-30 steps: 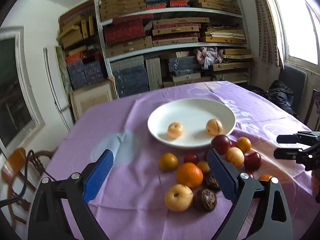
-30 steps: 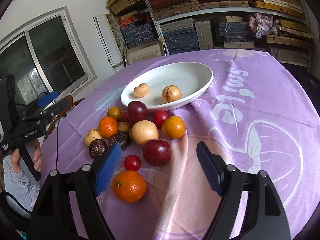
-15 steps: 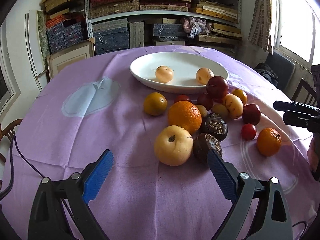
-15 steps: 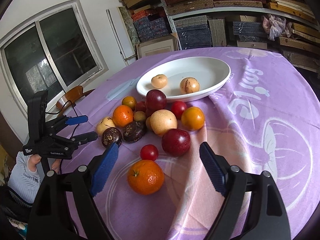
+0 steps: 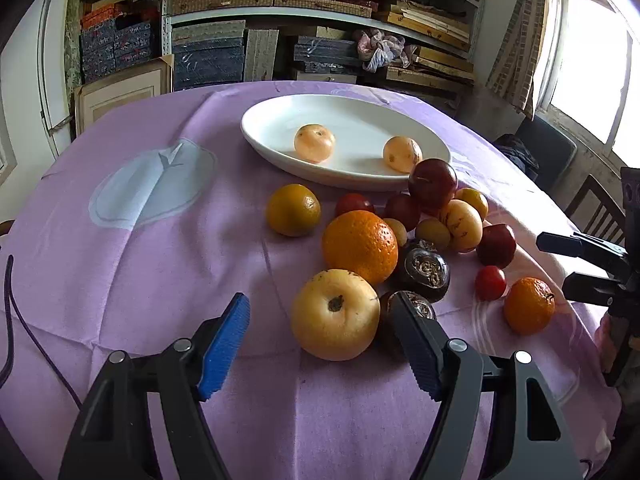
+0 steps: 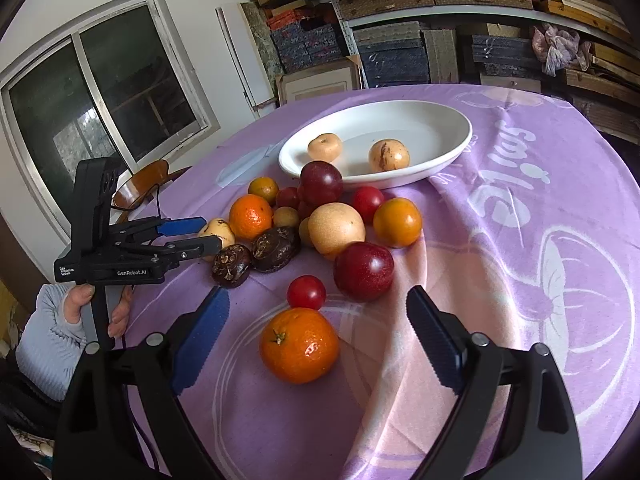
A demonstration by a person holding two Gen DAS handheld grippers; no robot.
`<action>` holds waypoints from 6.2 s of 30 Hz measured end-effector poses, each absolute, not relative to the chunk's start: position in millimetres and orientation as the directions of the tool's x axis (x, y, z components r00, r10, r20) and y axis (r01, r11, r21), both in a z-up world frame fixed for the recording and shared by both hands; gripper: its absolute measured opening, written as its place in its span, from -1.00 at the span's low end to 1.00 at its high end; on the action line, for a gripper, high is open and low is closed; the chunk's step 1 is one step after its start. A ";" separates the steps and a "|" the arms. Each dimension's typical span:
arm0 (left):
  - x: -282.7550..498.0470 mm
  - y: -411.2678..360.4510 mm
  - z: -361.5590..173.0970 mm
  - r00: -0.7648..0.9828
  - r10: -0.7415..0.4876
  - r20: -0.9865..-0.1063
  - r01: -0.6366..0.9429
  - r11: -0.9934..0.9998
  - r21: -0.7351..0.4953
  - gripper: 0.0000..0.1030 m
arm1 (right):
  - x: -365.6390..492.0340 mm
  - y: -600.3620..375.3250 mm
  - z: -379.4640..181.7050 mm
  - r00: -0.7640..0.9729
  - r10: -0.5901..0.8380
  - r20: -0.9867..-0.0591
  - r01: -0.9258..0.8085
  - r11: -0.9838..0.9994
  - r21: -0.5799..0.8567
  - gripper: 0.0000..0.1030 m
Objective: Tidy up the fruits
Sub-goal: 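Withdraw both tools from the plate back toward the fruit pile, then grasp a yellow pear with the left tool while the right tool grasps an orange, then lower the pear and orange onto the white plate and open both tools, then withdraw both tools from the plate toward the remaining fruits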
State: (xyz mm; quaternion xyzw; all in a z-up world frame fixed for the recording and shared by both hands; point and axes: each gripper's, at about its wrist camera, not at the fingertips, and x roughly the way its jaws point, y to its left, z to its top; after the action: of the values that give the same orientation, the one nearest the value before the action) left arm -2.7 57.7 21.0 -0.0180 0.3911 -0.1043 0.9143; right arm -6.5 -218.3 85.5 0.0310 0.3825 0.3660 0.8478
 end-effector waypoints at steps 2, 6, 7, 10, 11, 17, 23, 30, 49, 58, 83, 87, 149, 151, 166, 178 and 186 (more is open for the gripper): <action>0.5 57.5 20.7 0.669 -0.215 -0.711 0.181 0.976 -0.126 0.43 | -7.0 -217.2 85.0 0.438 0.642 -0.630 -0.600 0.730 0.327 0.71; 0.0 57.5 20.0 0.653 -0.275 -0.706 0.211 0.961 -0.179 0.08 | -8.0 -216.8 83.8 0.436 0.639 -0.634 -0.601 0.731 0.324 0.71; -0.4 57.0 20.3 0.651 -0.282 -0.705 0.216 0.959 -0.184 0.04 | -8.0 -217.0 83.5 0.435 0.639 -0.634 -0.601 0.731 0.325 0.71; -3.5 58.6 18.5 0.649 -0.279 -0.708 0.211 0.960 -0.185 -0.09 | -7.6 -216.6 83.2 0.433 0.638 -0.637 -0.599 0.732 0.325 0.71; -5.0 59.6 18.4 0.647 -0.285 -0.707 0.211 0.958 -0.193 -0.09 | -7.2 -216.6 82.9 0.433 0.637 -0.637 -0.599 0.732 0.325 0.71; -14.2 64.0 19.1 0.660 -0.250 -0.708 0.189 0.968 -0.166 -0.09 | -5.9 -215.3 81.3 0.431 0.631 -0.645 -0.599 0.734 0.318 0.71; -21.3 61.9 20.1 0.667 -0.228 -0.709 0.183 0.973 -0.141 -0.09 | -12.8 -201.5 77.5 0.427 0.597 -0.679 -0.634 0.733 0.246 0.71; -17.4 65.5 17.1 0.651 -0.228 -0.724 0.169 0.973 -0.155 -0.10 | -21.5 -185.3 72.3 0.421 0.559 -0.714 -0.679 0.717 0.161 0.51; -17.0 62.5 15.5 0.647 -0.232 -0.726 0.184 0.972 -0.146 -0.11 | -15.1 -184.5 58.2 0.347 0.550 -0.760 -0.670 0.712 0.209 -0.10; -18.7 58.9 21.1 0.668 -0.196 -0.717 0.164 0.980 -0.115 -0.11 | -6.6 -195.9 66.6 0.356 0.590 -0.725 -0.629 0.725 0.281 -0.12; 138.6 54.9 68.5 0.701 -0.126 -0.702 0.085 0.992 -0.092 -0.11 | 187.0 -177.2 122.9 0.535 0.513 -0.672 -0.468 0.841 0.270 -0.12; 157.5 62.6 54.5 0.690 -0.131 -0.712 0.070 0.991 -0.114 -0.11 | 202.3 -165.1 102.7 0.527 0.486 -0.698 -0.459 0.853 0.248 -0.12; 3.3 71.5 43.0 0.760 -0.067 -0.646 0.016 0.996 -0.084 0.93 | 31.2 -246.3 96.6 0.633 0.552 -0.543 -0.484 0.830 0.278 0.92; 4.5 58.9 39.9 0.754 -0.049 -0.655 0.041 0.999 -0.027 0.93 | 29.5 -244.6 96.5 0.629 0.557 -0.542 -0.495 0.825 0.273 0.92; 27.4 36.9 25.7 0.708 -0.077 -0.702 0.115 0.993 0.007 0.43 | 23.5 -234.3 94.9 0.610 0.565 -0.555 -0.525 0.813 0.251 0.92; 34.4 40.9 19.9 0.678 -0.129 -0.724 0.133 0.990 -0.051 -0.07 | 7.4 -211.3 96.5 0.572 0.577 -0.583 -0.620 0.769 0.153 0.92; 27.9 46.2 21.8 0.686 -0.112 -0.718 0.114 0.992 -0.047 -0.07 | -8.0 -190.6 93.1 0.521 0.600 -0.607 -0.707 0.702 0.088 0.61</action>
State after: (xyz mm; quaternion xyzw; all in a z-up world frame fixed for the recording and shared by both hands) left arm 27.9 46.2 21.8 0.0008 0.3911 -0.0616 0.9183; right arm -8.0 -190.6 93.1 -0.0853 0.3127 0.3767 0.8678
